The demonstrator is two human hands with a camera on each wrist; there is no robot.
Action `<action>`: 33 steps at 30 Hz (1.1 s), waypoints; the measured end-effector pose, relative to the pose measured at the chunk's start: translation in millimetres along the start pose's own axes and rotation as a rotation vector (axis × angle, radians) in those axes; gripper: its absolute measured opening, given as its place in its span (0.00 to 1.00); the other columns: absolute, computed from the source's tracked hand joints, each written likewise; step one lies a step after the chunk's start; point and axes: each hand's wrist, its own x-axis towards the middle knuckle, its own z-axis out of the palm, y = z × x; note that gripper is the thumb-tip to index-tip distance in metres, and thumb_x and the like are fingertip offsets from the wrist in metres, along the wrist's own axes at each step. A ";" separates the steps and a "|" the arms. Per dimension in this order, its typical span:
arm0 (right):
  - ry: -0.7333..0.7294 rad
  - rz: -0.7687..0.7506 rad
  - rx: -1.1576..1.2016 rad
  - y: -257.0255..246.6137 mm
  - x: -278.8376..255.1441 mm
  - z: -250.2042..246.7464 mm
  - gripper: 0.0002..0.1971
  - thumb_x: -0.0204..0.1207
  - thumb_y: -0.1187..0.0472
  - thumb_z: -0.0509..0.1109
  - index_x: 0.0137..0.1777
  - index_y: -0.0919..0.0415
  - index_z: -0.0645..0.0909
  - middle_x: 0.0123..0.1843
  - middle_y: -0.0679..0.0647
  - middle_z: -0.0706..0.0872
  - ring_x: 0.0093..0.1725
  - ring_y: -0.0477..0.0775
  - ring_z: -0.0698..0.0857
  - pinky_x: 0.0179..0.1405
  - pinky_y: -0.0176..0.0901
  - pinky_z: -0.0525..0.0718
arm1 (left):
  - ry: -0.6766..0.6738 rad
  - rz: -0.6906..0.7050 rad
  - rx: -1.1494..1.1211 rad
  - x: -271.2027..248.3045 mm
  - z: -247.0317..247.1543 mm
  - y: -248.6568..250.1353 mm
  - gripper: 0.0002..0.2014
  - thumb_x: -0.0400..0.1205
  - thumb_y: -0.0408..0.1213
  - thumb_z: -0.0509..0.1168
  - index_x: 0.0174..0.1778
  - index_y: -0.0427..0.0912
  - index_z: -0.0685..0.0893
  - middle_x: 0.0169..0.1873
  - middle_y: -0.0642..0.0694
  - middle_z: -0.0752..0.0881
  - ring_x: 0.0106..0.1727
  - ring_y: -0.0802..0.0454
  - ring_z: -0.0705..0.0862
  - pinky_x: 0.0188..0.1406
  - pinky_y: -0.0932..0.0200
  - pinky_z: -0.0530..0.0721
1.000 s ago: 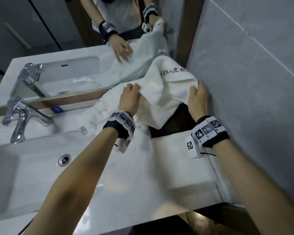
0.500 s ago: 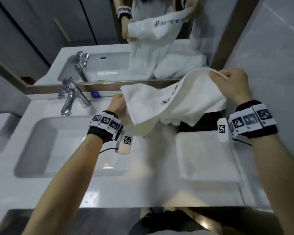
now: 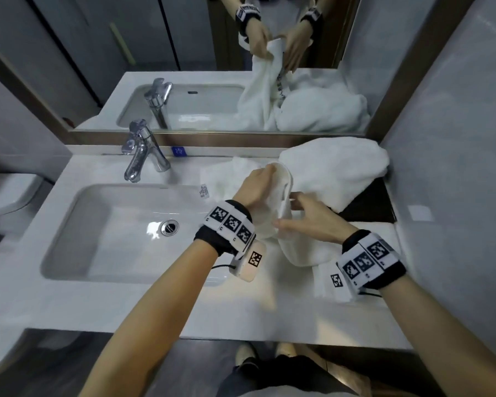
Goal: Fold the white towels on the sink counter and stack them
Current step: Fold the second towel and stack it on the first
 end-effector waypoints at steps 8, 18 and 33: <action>0.486 -0.029 0.177 17.4 -7.2 -42.5 0.11 0.80 0.69 0.54 0.43 0.58 0.76 0.42 0.53 0.81 0.46 0.52 0.77 0.50 0.45 0.74 | 0.045 0.123 0.643 1.2 -11.3 -24.9 0.19 0.68 0.48 0.59 0.52 0.45 0.79 0.44 0.46 0.82 0.48 0.42 0.80 0.42 0.55 0.71; 1.018 0.168 0.059 26.3 -51.2 -144.7 0.15 0.76 0.64 0.53 0.51 0.70 0.79 0.52 0.71 0.83 0.47 0.60 0.78 0.44 0.46 0.71 | 0.394 0.132 0.587 22.1 -32.9 -67.8 0.22 0.72 0.26 0.60 0.63 0.42 0.79 0.62 0.42 0.80 0.62 0.40 0.77 0.52 0.50 0.74; 0.628 0.245 -0.169 24.2 -33.3 -112.8 0.14 0.82 0.57 0.62 0.63 0.63 0.69 0.61 0.70 0.80 0.59 0.70 0.79 0.51 0.52 0.75 | 0.006 -0.271 -0.176 29.8 -26.3 1.5 0.11 0.84 0.30 0.57 0.35 0.40 0.76 0.27 0.47 0.81 0.26 0.56 0.79 0.27 0.65 0.80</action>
